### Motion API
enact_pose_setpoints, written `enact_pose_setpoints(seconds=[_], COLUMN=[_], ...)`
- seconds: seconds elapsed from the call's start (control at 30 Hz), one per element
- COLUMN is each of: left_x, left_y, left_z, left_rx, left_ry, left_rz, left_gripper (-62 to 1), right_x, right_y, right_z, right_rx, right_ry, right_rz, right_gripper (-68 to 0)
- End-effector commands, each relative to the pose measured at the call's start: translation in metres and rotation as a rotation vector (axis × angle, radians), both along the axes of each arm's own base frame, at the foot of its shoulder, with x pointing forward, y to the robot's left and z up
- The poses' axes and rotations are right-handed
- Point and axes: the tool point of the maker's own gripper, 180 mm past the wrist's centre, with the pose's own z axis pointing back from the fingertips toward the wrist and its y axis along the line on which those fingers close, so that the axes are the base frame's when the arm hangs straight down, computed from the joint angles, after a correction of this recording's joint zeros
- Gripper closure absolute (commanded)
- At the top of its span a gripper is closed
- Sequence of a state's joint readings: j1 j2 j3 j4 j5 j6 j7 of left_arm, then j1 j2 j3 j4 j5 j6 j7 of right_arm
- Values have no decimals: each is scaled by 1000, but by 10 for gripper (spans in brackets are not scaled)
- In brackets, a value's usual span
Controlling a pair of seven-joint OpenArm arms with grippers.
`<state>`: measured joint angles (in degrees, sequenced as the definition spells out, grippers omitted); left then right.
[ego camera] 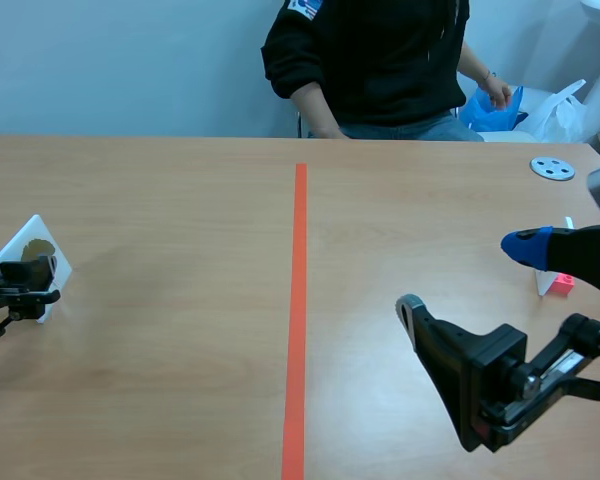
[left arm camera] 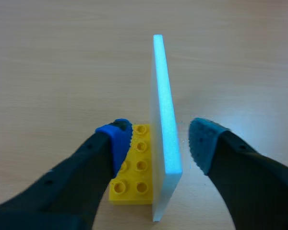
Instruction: Sort the leaf by its shape. The table is split by an orange tape line. A compound leaf with several leaflets goes to the left side, a simple leaf with one blade goes to the right side. Return to the home posture when a red brick is placed on the table.
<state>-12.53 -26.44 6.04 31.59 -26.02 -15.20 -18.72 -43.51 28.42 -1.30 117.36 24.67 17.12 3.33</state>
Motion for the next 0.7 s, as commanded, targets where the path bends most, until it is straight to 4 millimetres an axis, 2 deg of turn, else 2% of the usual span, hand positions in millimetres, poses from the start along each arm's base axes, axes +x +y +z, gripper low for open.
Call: enact_pose_setpoints(seconds=[0.0, 0.1, 0.2, 0.37, 0.57, 0.67], left_x=[9, 10, 10, 6, -3, -11], left_y=[8, 11, 10, 2, -9, -22], left_z=[21, 31, 38, 56, 82, 93], left_rx=[-4, -54, -88, -62, -31, -15], left_ry=[-58, -78, -58, -34, -26, -20], left_rz=[-5, -17, -51, -141, -208, -255], left_gripper=[-424, -534, -583, -623, -623, -623], right_x=[6, 6, 6, 6, 6, 6], right_y=[-3, -3, -3, -3, -3, -3], right_z=[8, 8, 8, 8, 8, 8], right_rx=[5, 5, 5, 6, 6, 6], right_ry=[-34, -34, -35, -38, -37, -37], right_rz=[-5, -5, -5, -5, -5, -5], right_gripper=[-679, -679, -679, -679, -679, -679])
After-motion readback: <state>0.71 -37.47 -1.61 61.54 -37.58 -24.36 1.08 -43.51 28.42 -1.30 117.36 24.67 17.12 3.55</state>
